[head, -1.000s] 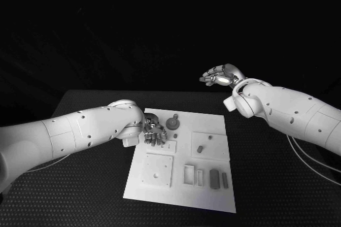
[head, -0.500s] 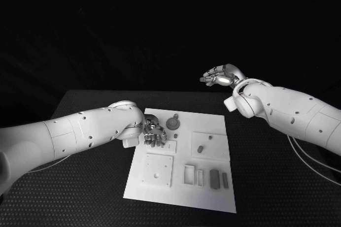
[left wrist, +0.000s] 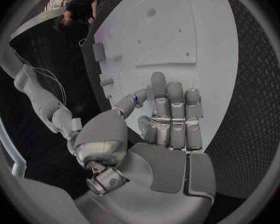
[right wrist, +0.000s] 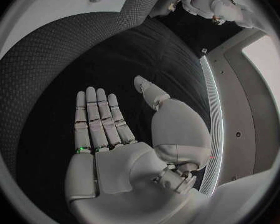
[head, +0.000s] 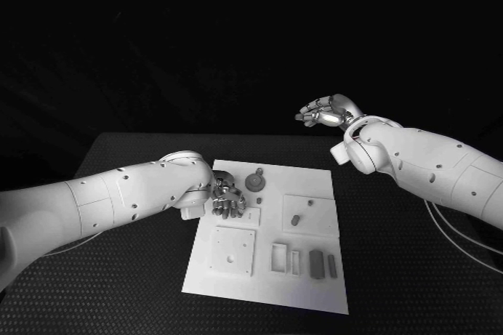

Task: Assemble the parts on the task board

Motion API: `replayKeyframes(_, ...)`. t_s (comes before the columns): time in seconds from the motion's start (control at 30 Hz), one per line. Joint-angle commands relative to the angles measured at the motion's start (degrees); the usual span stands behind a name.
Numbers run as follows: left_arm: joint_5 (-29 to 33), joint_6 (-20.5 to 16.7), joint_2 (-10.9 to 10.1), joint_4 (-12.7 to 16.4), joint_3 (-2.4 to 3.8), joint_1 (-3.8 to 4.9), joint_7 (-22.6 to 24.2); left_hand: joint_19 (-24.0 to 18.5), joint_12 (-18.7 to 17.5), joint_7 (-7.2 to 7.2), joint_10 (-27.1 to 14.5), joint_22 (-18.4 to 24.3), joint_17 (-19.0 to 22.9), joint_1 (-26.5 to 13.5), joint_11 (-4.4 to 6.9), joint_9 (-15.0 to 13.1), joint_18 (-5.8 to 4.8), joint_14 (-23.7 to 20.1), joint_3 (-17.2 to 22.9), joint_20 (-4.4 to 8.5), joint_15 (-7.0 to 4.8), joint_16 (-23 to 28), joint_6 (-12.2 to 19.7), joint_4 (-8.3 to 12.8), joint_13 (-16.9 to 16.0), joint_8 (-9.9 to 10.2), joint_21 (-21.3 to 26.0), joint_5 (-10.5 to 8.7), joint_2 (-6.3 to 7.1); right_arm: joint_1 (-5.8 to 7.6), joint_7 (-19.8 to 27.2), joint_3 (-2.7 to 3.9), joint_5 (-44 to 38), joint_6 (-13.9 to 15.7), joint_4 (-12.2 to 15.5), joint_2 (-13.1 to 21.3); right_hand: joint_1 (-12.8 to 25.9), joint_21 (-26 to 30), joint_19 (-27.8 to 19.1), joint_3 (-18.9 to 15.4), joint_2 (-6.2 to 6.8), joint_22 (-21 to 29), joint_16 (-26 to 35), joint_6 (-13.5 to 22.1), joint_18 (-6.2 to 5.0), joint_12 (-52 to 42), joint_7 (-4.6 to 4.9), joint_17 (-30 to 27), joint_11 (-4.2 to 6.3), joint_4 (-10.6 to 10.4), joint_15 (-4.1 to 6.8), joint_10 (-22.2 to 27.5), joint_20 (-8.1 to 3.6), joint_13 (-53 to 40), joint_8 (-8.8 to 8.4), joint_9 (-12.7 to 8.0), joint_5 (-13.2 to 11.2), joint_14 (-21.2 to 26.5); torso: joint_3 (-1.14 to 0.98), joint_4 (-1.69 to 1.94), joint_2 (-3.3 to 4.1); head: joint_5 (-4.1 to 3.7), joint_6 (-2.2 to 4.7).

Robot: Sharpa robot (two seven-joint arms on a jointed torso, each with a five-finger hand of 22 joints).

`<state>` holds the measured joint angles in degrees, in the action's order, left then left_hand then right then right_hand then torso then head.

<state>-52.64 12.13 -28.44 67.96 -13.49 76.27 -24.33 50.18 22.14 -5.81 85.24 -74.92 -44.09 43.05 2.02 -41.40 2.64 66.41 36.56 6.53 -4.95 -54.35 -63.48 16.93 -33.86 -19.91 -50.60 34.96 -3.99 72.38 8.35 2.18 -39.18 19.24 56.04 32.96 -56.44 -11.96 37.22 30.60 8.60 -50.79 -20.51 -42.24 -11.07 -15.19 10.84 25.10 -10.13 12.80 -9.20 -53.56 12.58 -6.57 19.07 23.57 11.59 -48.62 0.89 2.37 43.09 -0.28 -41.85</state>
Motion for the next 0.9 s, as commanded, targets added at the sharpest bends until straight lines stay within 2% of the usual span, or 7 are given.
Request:
replayKeyframes(0.03,-1.02,0.96,0.15,-0.02,-0.15,-0.32,0.14,0.00,0.26,4.30,-0.71,-0.92,-0.08,0.21,1.82,-0.07,0.22,0.03,0.33,3.89,0.09,-0.39,-4.75,-0.12,-0.07,-0.15,-0.38,0.31,-0.56,0.01,0.82,0.03,0.17,-0.09,0.11,0.03,-0.55,0.27,-0.28,-0.10,0.08,-0.02,0.27,0.23,-0.67,0.40,1.06,-0.12,-0.02,-0.28,-0.36,-0.25,0.19,0.10,0.06,-0.09,0.32,0.22,0.00,0.01,0.01,-0.04,0.07)
replayKeyframes(0.9,-1.02,3.92,0.23,-0.09,-0.15,-0.32,-0.24,0.01,1.19,4.47,-0.76,-0.93,-0.25,0.63,2.00,-0.61,0.36,0.22,0.51,3.96,-0.03,-0.90,-5.15,-0.11,-0.43,-0.13,-1.01,0.85,-0.15,-0.02,0.81,0.03,0.19,-0.26,-0.14,-0.23,-0.76,0.58,-0.68,-0.19,0.14,-0.15,0.29,0.30,-0.57,0.62,1.21,-0.44,-0.08,-0.33,-0.43,-0.40,0.27,0.53,0.03,-0.27,0.28,0.29,0.04,0.06,0.00,-0.05,-0.30)
